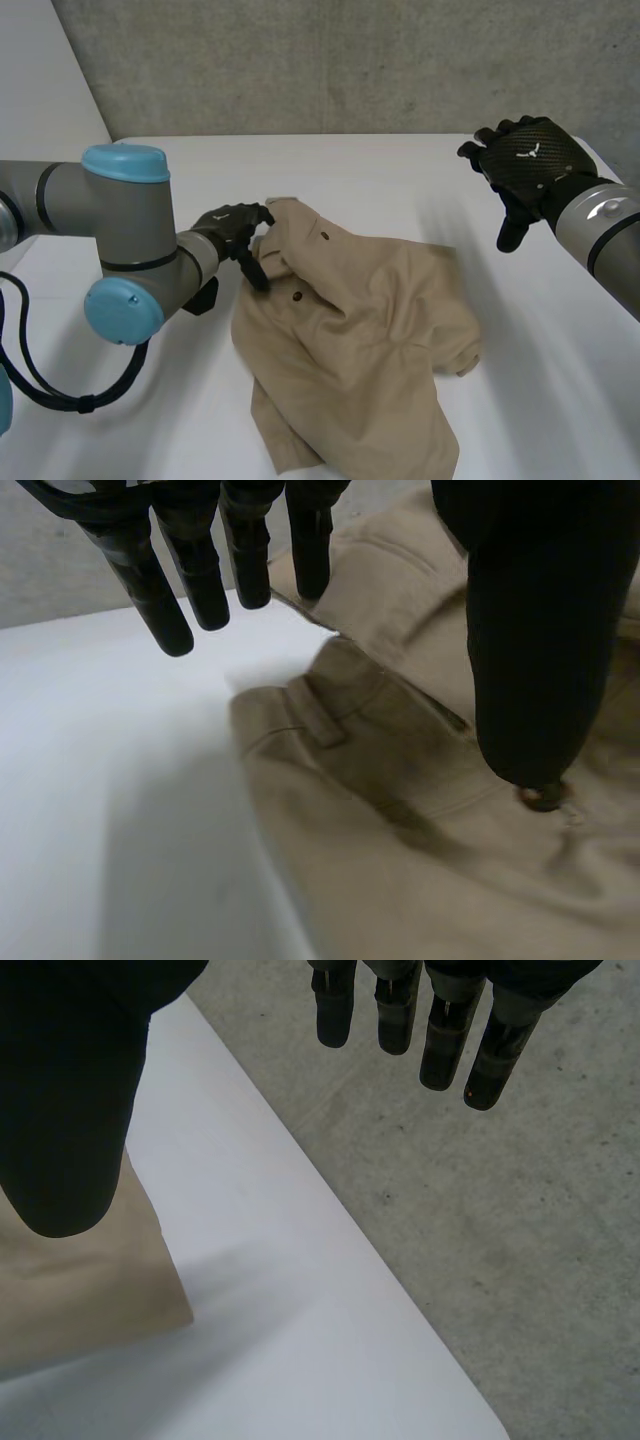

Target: Fold the shorts.

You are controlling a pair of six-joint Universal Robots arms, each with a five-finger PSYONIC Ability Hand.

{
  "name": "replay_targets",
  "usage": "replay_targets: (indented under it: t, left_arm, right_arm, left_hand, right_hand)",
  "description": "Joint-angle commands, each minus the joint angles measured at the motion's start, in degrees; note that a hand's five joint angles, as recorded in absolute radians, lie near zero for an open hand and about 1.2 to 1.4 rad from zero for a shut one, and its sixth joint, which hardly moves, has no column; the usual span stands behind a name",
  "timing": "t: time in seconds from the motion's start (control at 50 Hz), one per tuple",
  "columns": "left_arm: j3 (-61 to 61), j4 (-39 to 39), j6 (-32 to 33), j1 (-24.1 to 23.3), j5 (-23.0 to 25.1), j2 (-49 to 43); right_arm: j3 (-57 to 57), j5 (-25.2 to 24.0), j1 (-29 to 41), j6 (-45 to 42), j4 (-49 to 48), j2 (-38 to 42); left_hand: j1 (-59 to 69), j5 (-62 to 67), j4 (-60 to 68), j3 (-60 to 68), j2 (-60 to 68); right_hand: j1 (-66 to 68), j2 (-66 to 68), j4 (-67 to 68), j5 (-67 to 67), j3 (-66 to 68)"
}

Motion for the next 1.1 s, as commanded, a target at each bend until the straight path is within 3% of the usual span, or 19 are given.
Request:
replay_targets:
  t: [0.02, 0.16, 0.28, 0.42, 0.52, 0.56, 0.64, 0.72, 0.8, 0.9, 1.0, 1.04, 1.08, 1.1]
  left_arm:
    - [1.66, 0.29, -0.71, -1.02, 4.42, -1.17]
    - [8.16, 0.81, 0.16, -1.55, 2.75, -7.76]
    - [11.68, 1.43, 0.25, -1.02, -4.62, -9.79]
    - [10.54, 9.06, 1.92, 2.39, -16.48, -1.74]
    - [9.13, 18.36, 7.36, 9.86, -18.87, 7.32]
    - [9.04, 19.88, 7.99, 10.23, -18.88, 8.75]
    - [8.95, 23.22, 7.99, 7.95, -18.52, 13.14]
    - [8.69, 25.25, 8.08, 2.60, -17.47, 15.17]
    - [8.08, 25.51, 8.16, -4.78, -13.44, 14.73]
    - [5.27, 25.34, 8.25, -14.18, -7.63, 9.48]
    - [3.42, 24.28, 8.34, -19.56, -7.89, 4.62]
    - [1.05, 22.44, 8.43, -24.47, -7.80, 1.12]
    - [-0.27, 21.56, 8.51, -26.76, -7.54, -0.20]
    - [-1.32, 20.77, 8.86, -28.77, -7.36, -1.08]
  right_arm:
    - [0.06, 0.00, 0.00, -0.09, 0.00, 1.53]
    - [0.32, 1.58, 0.09, -0.36, 0.17, 1.71]
    - [1.03, 1.93, 0.09, -0.53, 0.00, 1.71]
    - [1.12, 2.02, 0.26, -0.44, 0.00, 1.79]
    - [0.77, 2.02, 1.93, -0.53, -0.09, 2.67]
    - [0.50, 2.02, 2.54, -0.53, -0.09, 3.02]
    - [0.33, 2.54, 3.43, -0.53, -0.18, 3.55]
    - [0.24, 3.42, 3.69, -0.53, -0.09, 3.55]
    - [0.06, 3.86, 3.69, -0.53, -0.09, 3.20]
    - [-0.20, 4.04, 3.08, -0.36, -0.18, 3.02]
    - [-0.46, 6.05, 2.81, -0.36, -0.35, 1.80]
    - [-0.81, 7.64, 2.81, -0.27, -0.70, 1.00]
    - [-1.25, 9.04, 2.38, -0.27, -1.84, 0.91]
    - [-1.34, 9.40, 2.03, -0.35, -2.28, 0.91]
  left_hand:
    - [-0.41, -0.50, -0.62, -0.92, -0.92]
    - [4.78, 4.69, 4.58, 4.27, 4.27]
    - [61.93, 61.84, 61.72, 61.42, 61.42]
    - [62.82, 62.73, 62.61, 62.30, 62.31]
    - [62.82, 62.73, 62.61, 62.30, 62.31]
    - [62.82, 62.73, 62.61, 62.30, 62.31]
    - [62.82, 62.73, 62.61, 62.30, 62.31]
    - [62.82, 62.73, 62.61, 62.30, 62.31]
    - [62.82, 62.73, 62.61, 62.30, 62.31]
    - [62.82, 62.73, 62.61, 62.30, 62.31]
    - [62.82, 62.73, 62.61, 62.30, 62.31]
    - [62.82, 62.73, 62.61, 62.30, 62.31]
    - [55.32, 55.23, 55.12, 54.81, 54.81]
    - [44.44, 44.35, 44.24, 43.93, 43.94]
  right_hand:
    - [2.09, -1.37, -3.35, -3.61, -1.69]
    - [2.09, -1.37, -3.35, -3.61, -1.69]
    - [2.09, -1.37, -3.35, -3.61, -1.69]
    - [2.09, -1.37, -3.35, -3.61, -1.69]
    - [2.09, -1.37, -3.35, -3.61, -1.69]
    - [2.09, -1.37, -3.35, -3.61, -1.69]
    - [2.09, -1.37, -3.35, -3.61, -1.69]
    - [2.09, -1.37, -3.35, -3.61, -1.69]
    - [2.09, -1.37, -3.35, -3.61, -1.69]
    - [2.09, -1.37, -3.35, -3.61, -1.69]
    - [2.09, -1.37, -3.35, -3.61, -1.69]
    - [2.09, -1.37, -3.35, -3.61, -1.69]
    - [2.09, -1.37, -3.35, -3.61, -1.69]
    - [2.09, -1.37, -3.35, -3.61, -1.69]
